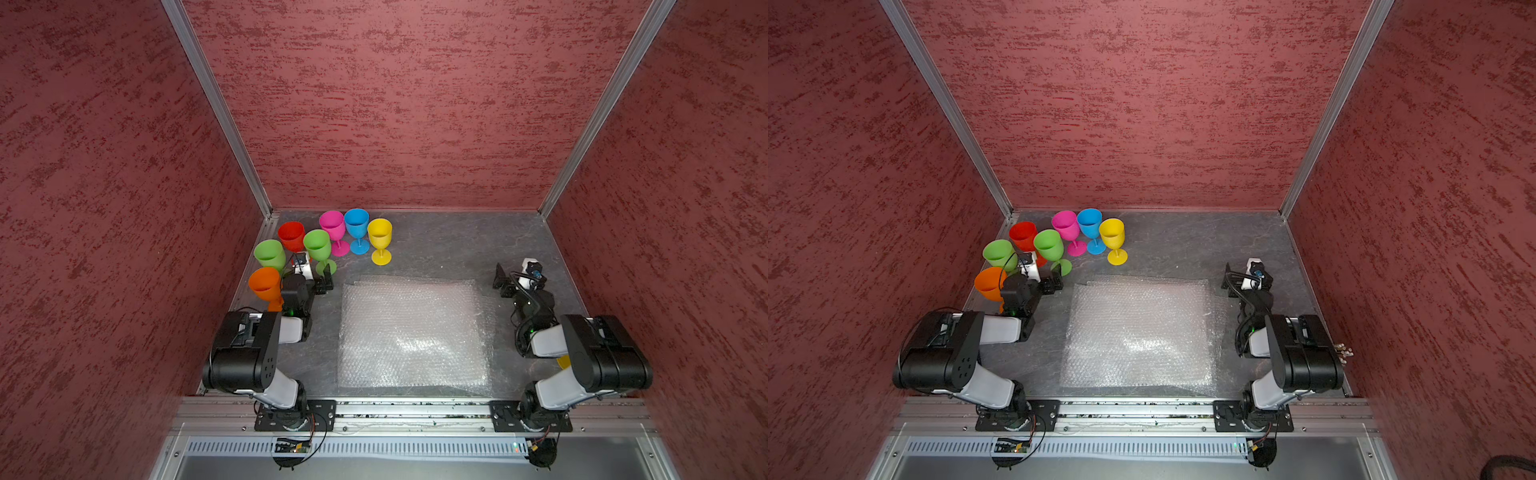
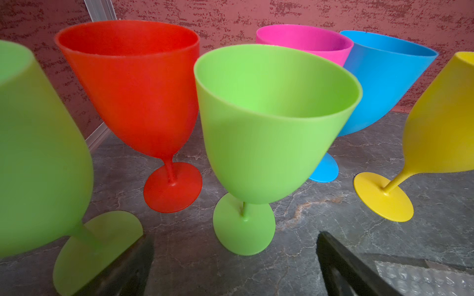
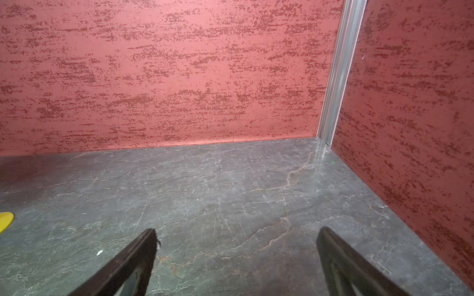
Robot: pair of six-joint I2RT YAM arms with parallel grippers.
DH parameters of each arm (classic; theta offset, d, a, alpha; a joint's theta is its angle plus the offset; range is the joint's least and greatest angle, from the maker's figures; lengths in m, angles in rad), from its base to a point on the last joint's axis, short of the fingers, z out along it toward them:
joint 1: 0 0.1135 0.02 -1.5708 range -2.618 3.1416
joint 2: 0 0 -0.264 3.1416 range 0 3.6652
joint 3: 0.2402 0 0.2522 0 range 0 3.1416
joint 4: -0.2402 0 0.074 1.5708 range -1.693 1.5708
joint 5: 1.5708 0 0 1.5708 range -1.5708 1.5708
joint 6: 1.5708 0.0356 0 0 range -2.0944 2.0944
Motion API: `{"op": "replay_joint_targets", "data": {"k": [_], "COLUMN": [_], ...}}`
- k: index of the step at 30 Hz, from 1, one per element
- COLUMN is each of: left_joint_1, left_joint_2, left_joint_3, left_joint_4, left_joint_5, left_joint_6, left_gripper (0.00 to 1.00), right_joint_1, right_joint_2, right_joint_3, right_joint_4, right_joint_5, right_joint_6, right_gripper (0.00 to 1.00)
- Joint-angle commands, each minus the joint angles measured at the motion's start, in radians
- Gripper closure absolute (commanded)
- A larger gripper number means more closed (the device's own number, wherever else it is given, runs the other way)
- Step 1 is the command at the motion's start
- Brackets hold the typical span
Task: Unpack wine glasses from bubble wrap
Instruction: Reset both arms
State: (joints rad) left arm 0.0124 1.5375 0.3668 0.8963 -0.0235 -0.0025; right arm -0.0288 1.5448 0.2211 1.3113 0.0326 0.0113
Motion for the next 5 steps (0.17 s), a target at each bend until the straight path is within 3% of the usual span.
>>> {"op": "replay_joint_targets", "data": {"k": [1,5], "left_joint_1": [0.010,0.015], "left_joint_2": [-0.003,-0.005], "left_joint_3": [0.013,0.011], "left_joint_4": [-0.003,-0.001], "left_joint_5": [0.014,0.023], "left_joint_6": [0.001,0.000], "left_gripper": [0.00,0.00], "right_joint_1": [0.004,0.004], "right_joint_2": [-0.008,-0.008], "right_joint_3": [-0.005,-0.006], "right_joint_4": [0.016,0.015], "right_joint_5": [0.030,0.030], "right_joint_6": [-0.011,-0.011], "right_gripper": [0.01,0.01]}}
